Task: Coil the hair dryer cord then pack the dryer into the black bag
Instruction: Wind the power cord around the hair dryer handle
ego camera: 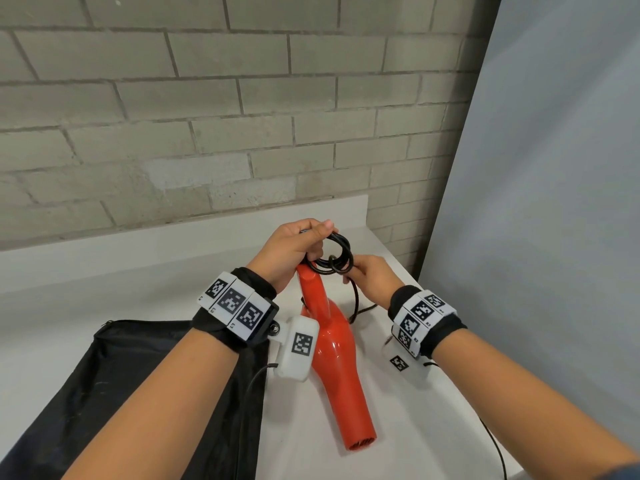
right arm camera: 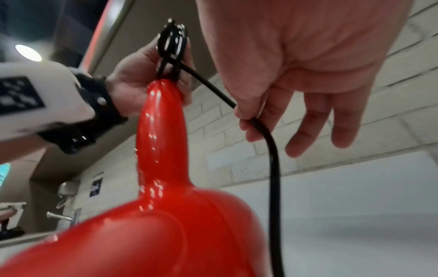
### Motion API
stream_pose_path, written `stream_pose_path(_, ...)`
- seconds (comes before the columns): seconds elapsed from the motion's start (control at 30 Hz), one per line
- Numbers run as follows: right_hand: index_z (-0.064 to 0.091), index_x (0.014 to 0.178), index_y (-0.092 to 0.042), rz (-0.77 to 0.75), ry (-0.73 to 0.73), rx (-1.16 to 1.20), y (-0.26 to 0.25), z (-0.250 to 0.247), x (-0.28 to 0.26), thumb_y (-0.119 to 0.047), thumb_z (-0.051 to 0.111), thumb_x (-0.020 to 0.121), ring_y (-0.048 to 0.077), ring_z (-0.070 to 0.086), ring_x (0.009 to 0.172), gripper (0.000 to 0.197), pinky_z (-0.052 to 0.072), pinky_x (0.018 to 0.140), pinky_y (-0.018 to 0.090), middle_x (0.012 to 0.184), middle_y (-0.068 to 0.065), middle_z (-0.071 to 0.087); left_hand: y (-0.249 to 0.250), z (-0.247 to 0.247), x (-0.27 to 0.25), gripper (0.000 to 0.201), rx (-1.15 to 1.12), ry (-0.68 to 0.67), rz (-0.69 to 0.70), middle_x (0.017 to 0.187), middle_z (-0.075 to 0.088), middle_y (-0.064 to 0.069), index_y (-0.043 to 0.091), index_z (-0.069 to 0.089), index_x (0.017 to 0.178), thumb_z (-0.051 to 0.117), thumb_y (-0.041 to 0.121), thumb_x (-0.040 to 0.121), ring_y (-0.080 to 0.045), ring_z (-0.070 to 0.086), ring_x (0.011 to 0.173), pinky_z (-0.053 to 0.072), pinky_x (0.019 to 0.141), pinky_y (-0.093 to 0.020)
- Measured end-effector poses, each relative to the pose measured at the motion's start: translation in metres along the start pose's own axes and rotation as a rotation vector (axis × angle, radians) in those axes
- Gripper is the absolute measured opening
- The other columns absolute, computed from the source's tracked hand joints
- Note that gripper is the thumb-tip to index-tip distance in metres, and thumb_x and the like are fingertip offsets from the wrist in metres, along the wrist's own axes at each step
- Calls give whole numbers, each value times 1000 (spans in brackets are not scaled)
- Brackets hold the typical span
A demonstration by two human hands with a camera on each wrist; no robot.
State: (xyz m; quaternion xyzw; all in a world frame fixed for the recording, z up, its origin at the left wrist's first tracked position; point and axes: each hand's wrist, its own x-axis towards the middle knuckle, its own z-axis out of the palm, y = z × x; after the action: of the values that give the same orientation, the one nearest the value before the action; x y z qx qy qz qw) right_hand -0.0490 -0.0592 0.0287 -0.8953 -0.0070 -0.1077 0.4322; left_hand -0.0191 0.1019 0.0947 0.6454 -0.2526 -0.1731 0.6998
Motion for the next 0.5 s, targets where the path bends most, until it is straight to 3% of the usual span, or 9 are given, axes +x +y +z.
stream_pose_path(0.17, 47, 55, -32, 98, -4, -100, 9, 6, 9, -15, 47, 92, 2, 42, 54, 41, 33, 54, 12, 57, -9, 51, 2, -1, 0, 20, -23, -8, -19, 42, 32, 12, 11, 62, 77, 50, 22, 89, -5, 31, 43, 32, 48, -12)
stream_pose_path(0.3, 50, 57, -23, 197, 71, -173, 10, 6, 19, -16, 44, 92, 12, 49, 58, 37, 39, 58, 27, 61, -2, 54, 4, 0, -2, 21, -31, -39, -25, 40, 33, 13, 10, 62, 77, 49, 20, 90, -5, 31, 42, 35, 48, -12)
stream_pose_path(0.4, 63, 89, -3, 313, 124, -284, 14, -7, 32, -11, 43, 91, 34, 61, 90, 22, 47, 79, 36, 93, 20, 66, 4, 2, -4, 15, -11, -63, -29, 40, 35, 14, 9, 61, 78, 51, 15, 88, -4, 30, 41, 31, 47, -12)
stream_pose_path(0.5, 59, 107, -3, 381, 89, -357, 18, -16, 34, -9, 42, 91, 35, 58, 102, 25, 49, 88, 38, 111, 21, 63, 4, 2, -5, 9, 17, -60, -21, 41, 45, 13, 9, 60, 81, 53, 11, 87, -3, 33, 43, 31, 48, -11)
